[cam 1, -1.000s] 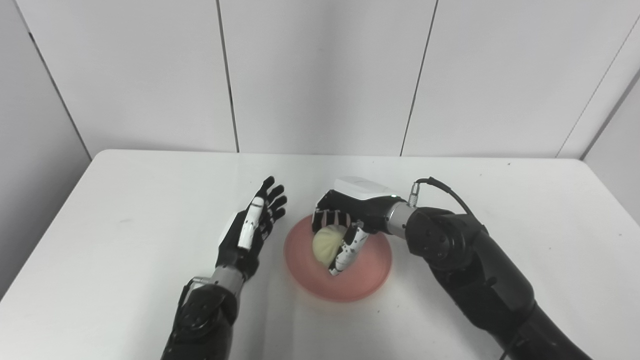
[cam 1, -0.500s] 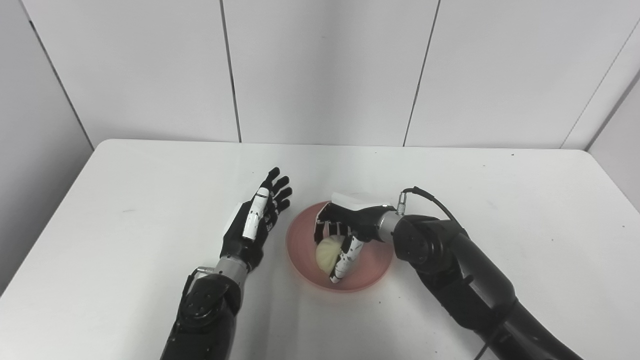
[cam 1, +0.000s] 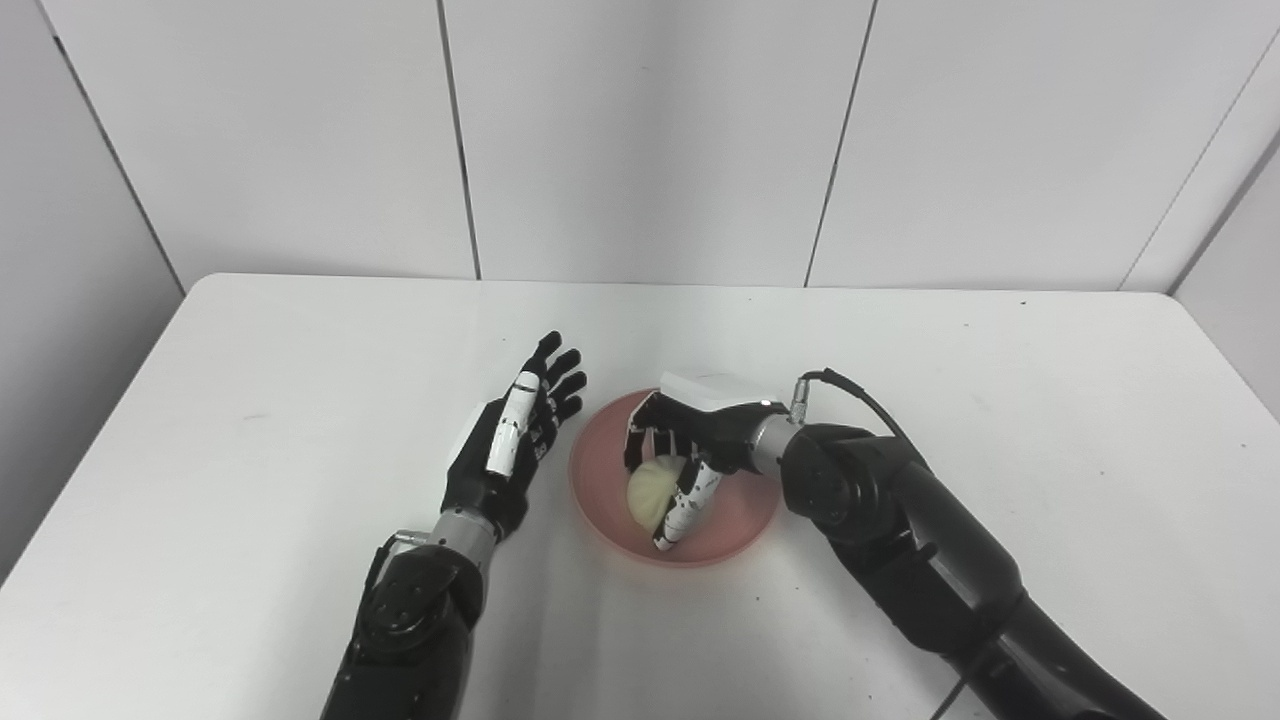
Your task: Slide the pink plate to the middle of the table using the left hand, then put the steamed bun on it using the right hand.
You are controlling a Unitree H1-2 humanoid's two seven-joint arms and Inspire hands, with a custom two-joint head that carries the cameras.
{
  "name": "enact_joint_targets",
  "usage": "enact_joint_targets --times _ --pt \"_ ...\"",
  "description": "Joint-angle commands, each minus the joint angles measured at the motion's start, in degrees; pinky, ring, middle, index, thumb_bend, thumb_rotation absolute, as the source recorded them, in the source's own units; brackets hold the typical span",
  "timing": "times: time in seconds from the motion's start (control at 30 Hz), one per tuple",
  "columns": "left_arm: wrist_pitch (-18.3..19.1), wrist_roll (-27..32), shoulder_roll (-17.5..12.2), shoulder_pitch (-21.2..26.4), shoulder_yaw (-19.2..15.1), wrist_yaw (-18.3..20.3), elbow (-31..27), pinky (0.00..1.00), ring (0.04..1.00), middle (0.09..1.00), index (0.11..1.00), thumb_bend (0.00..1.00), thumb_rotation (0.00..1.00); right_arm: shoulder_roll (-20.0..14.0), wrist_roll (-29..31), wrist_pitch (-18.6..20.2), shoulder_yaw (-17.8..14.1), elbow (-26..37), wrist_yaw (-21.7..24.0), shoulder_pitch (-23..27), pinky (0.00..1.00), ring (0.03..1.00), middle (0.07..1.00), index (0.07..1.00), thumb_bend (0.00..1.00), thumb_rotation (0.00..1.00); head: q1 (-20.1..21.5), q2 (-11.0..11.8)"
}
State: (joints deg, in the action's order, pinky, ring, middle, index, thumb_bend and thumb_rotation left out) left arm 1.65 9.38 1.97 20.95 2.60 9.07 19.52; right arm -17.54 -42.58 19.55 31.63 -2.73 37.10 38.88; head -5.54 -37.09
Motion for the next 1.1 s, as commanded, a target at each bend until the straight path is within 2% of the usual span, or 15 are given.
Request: enact_joint_targets --times 0.0,0.13,0.17,0.2,0.23,0.27,0.3,0.37,0.5,0.8,1.0,1.07 --pt "5.84 -1.10 -0.06 -2.93 0.56 -0.63 3.25 0.94 0.939 0.954 0.965 0.41 1.00 -0.42 -1.78 -0.11 0.37 2.01 0.53 1.96 0.28 0.366 0.479 0.491 0.53 0.00 -0.06 0.05" --pt "6.13 -1.09 0.08 -3.01 0.46 -0.86 3.04 0.94 0.936 0.949 0.961 0.40 1.00 -0.50 -3.91 2.04 0.89 4.28 3.44 2.57 0.34 0.434 0.487 0.492 0.53 0.00 0.16 0.33" --pt "6.20 -1.09 0.09 -3.04 0.46 -0.88 2.97 0.94 0.936 0.949 0.961 0.40 1.00 -0.49 -4.45 2.34 0.95 4.67 4.17 2.66 0.40 0.495 0.565 0.494 0.52 0.09 0.16 0.33" --pt "6.02 -1.09 0.07 -3.05 0.49 -0.79 3.01 0.94 0.936 0.949 0.961 0.40 1.00 -0.68 -5.49 2.98 1.33 5.65 5.60 2.93 0.42 0.517 0.592 0.495 0.52 0.11 0.16 0.33" --pt "5.81 -1.08 0.05 -3.04 0.50 -0.71 3.13 0.94 0.940 0.954 0.963 0.40 1.00 -0.79 -6.40 3.63 1.57 6.64 6.83 3.09 0.51 0.646 0.731 0.691 0.73 0.21 0.18 0.38" --pt "5.57 -1.06 0.05 -3.00 0.49 -0.66 3.30 0.95 0.941 0.954 0.963 0.40 1.00 -0.87 -7.15 4.48 1.67 7.74 8.14 3.19 0.52 0.661 0.748 0.713 0.75 0.22 0.18 0.38" --pt "5.43 -1.06 0.05 -2.98 0.47 -0.64 3.41 0.94 0.941 0.955 0.963 0.40 1.00 -0.88 -7.70 5.06 1.67 8.48 9.09 3.23 0.53 0.685 0.795 0.781 0.81 0.26 0.18 0.38" --pt "5.53 -0.96 0.15 -2.92 0.35 -0.77 3.57 0.94 0.938 0.952 0.961 0.40 1.00 -0.92 -8.83 5.85 1.55 10.03 10.89 3.24 0.52 0.670 0.803 0.837 0.86 0.30 0.18 0.38" --pt "5.31 -0.86 0.26 -2.74 0.18 -0.78 4.09 0.93 0.932 0.946 0.959 0.41 1.00 -0.88 -10.16 6.02 0.87 12.64 13.17 3.15 0.50 0.663 0.822 0.876 0.89 0.35 0.11 0.42" --pt "5.07 -0.84 0.20 -2.77 0.20 -0.48 4.18 0.94 0.934 0.949 0.960 0.41 1.00 -0.63 -13.56 6.09 -0.15 15.49 15.86 2.96 0.48 0.671 0.852 0.880 0.89 0.37 0.02 0.50" --pt "5.26 -0.55 0.15 -2.85 0.01 -0.34 3.95 0.94 0.935 0.950 0.961 0.41 1.00 -0.51 -14.16 5.88 -1.59 17.08 16.31 2.85 0.44 0.622 0.829 0.884 0.90 0.38 0.10 0.55" --pt "5.42 -0.48 0.15 -2.85 -0.01 -0.28 3.89 0.95 0.940 0.955 0.966 0.41 1.00 -0.37 -13.77 5.89 -2.56 17.86 16.16 2.73 0.42 0.599 0.795 0.876 0.90 0.36 0.10 0.55"
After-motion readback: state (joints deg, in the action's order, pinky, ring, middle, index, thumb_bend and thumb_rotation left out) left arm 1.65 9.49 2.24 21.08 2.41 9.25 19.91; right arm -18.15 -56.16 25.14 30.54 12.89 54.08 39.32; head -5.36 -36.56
